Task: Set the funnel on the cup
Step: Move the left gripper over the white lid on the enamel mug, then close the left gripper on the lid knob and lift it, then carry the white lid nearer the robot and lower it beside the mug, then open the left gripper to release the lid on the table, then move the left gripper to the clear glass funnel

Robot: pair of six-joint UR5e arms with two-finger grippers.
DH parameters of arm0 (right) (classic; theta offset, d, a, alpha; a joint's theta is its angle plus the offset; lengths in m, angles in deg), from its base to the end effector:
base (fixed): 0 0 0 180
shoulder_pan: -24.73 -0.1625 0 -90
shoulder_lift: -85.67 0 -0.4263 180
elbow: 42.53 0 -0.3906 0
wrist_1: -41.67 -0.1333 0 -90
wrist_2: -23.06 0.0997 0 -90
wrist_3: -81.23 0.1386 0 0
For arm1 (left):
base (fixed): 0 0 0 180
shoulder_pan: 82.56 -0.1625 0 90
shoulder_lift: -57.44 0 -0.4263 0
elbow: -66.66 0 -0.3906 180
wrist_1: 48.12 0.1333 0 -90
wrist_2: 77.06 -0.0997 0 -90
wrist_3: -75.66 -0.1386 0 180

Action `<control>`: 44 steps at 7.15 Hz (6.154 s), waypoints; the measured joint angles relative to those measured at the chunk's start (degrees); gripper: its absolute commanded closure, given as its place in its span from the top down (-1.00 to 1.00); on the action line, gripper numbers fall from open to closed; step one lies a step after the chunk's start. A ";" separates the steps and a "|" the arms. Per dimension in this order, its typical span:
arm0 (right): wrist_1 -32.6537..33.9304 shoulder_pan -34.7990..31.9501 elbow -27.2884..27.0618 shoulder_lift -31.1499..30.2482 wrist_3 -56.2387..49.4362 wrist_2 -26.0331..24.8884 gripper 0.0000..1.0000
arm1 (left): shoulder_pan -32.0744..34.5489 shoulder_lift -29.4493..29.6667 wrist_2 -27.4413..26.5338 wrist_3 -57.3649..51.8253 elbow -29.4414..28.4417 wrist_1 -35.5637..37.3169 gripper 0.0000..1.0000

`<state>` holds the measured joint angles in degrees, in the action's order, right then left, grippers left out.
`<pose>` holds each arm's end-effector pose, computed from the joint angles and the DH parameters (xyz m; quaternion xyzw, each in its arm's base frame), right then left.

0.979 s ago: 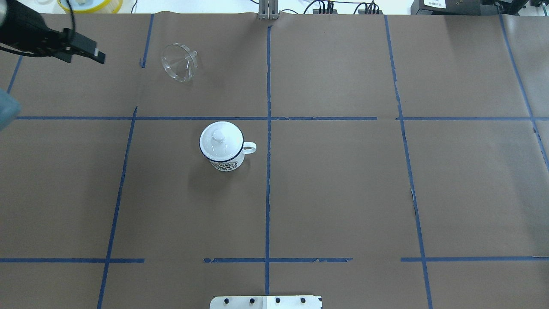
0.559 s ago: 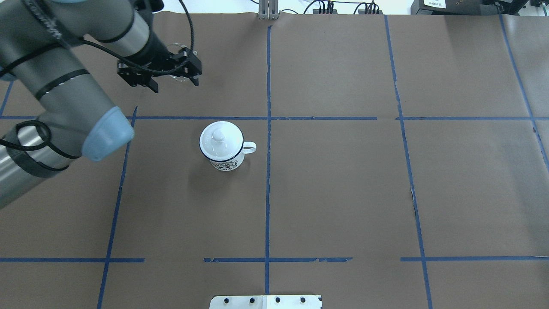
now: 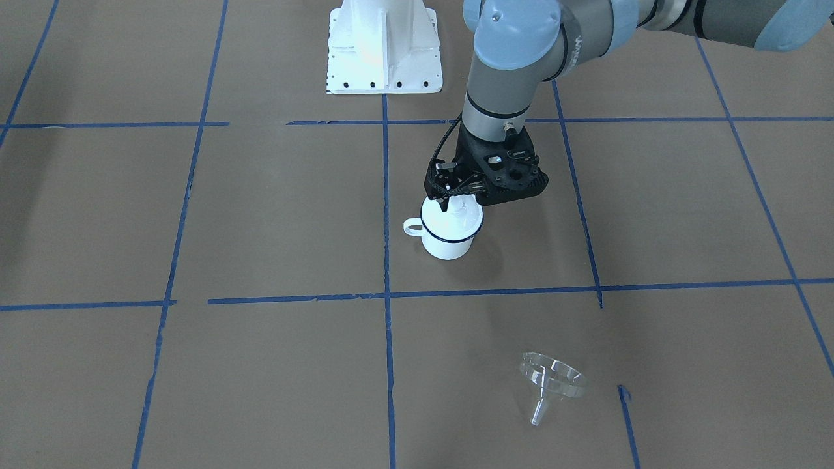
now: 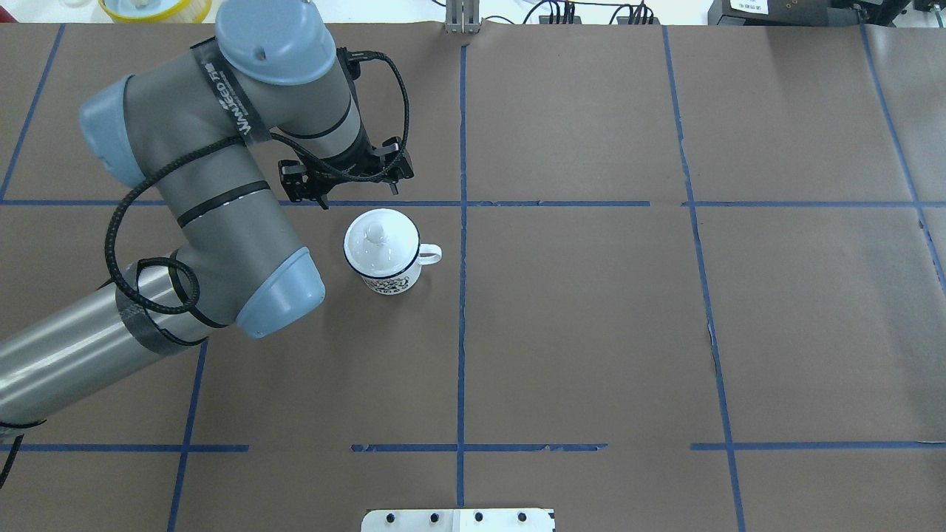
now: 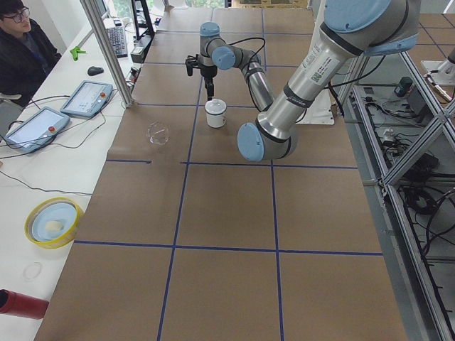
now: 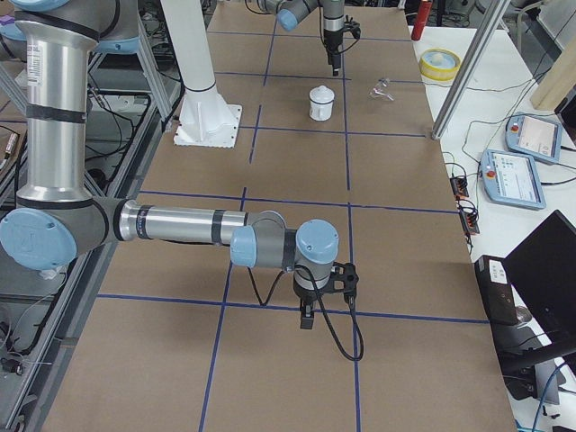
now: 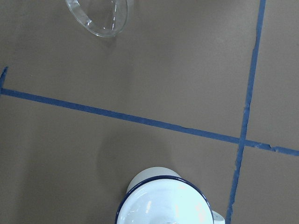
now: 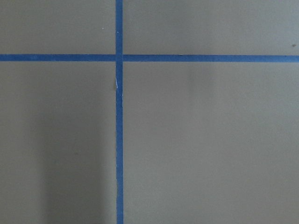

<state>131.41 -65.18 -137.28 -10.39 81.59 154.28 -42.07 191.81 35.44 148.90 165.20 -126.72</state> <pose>0.0413 -0.4433 0.7014 -0.0100 -0.3520 0.0054 0.9359 0.4751 -0.5111 0.1855 0.0064 0.3925 -0.1209 0.9118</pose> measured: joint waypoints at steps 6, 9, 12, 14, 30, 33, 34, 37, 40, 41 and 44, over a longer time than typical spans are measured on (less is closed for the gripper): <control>0.00 0.00 0.00 0.00 0.00 0.00 1.00 | -3.76 -0.14 -1.58 1.91 -2.47 -2.82 0.80; 0.00 0.00 0.00 0.00 0.00 0.00 1.00 | -4.23 -0.56 -1.58 2.43 -2.78 -3.64 0.70; 0.00 0.00 0.00 0.00 0.00 0.00 1.00 | -4.27 -0.63 -1.56 2.56 -2.81 -3.65 -1.00; 0.00 0.00 0.00 0.00 0.00 0.00 1.00 | -4.28 -0.68 -1.63 2.38 -2.41 -3.57 -1.00; 0.00 0.00 0.00 0.00 0.00 0.00 1.00 | -11.05 -22.97 -6.79 -5.85 10.91 -14.47 -1.00; 0.00 0.00 0.00 0.00 0.00 0.00 1.00 | -11.30 -22.99 -6.75 -6.05 10.03 -14.96 -1.00; 0.00 0.00 0.00 0.00 0.00 0.00 1.00 | -11.35 -22.93 -6.73 -6.08 9.79 -14.98 -1.00; 0.00 0.00 0.00 0.00 0.00 0.00 1.00 | -11.39 -22.81 -6.74 -6.01 8.90 -15.00 0.46; 0.00 0.00 0.00 0.00 0.00 0.00 1.00 | -11.21 -22.59 -6.62 -5.85 9.97 -14.96 1.00; 0.00 0.00 0.00 0.00 0.00 0.00 1.00 | -10.20 -22.44 -6.53 -5.87 11.88 -14.87 1.00; 0.00 0.00 0.00 0.00 0.00 0.00 1.00 | 1.74 -19.94 -6.30 -1.11 15.21 -17.18 1.00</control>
<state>131.41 -65.18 -137.27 -10.39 81.59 154.28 -40.33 171.86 29.14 147.78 180.41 -143.91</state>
